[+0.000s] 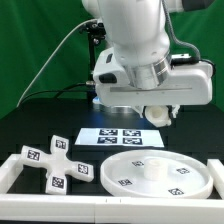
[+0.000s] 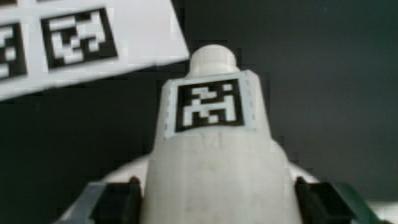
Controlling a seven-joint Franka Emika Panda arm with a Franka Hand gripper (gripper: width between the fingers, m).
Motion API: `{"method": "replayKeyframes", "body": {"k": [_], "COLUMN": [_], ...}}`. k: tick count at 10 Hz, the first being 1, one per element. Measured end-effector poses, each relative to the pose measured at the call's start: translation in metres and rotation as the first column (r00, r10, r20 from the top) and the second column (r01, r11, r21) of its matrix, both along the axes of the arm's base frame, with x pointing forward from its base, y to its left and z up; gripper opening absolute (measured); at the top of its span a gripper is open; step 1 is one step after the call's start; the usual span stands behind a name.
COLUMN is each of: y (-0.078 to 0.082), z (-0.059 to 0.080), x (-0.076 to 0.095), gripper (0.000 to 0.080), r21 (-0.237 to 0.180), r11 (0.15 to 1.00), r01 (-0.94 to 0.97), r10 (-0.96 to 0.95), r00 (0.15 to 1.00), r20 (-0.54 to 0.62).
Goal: Assemble round table
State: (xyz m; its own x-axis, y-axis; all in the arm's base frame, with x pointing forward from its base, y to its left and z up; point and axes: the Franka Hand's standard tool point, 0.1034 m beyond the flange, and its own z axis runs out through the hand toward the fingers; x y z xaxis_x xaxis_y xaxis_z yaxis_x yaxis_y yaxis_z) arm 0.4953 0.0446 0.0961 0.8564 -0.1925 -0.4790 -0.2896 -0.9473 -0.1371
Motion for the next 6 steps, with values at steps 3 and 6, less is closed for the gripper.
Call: {"method": "replayKeyframes", "body": {"k": [3,6], "y": [-0.012,-0.011], "z": [0.02,0.02], "x": [0.053,0.054], "gripper": [0.0407,0.0407], "r21": [-0.093,-0.158], "r11": [0.988,0.982], "r01": [-0.127,-0.103], "r10": [0.148,0.165], "r00": [0.951,0.874], "r20": [0.272,0.456]}}
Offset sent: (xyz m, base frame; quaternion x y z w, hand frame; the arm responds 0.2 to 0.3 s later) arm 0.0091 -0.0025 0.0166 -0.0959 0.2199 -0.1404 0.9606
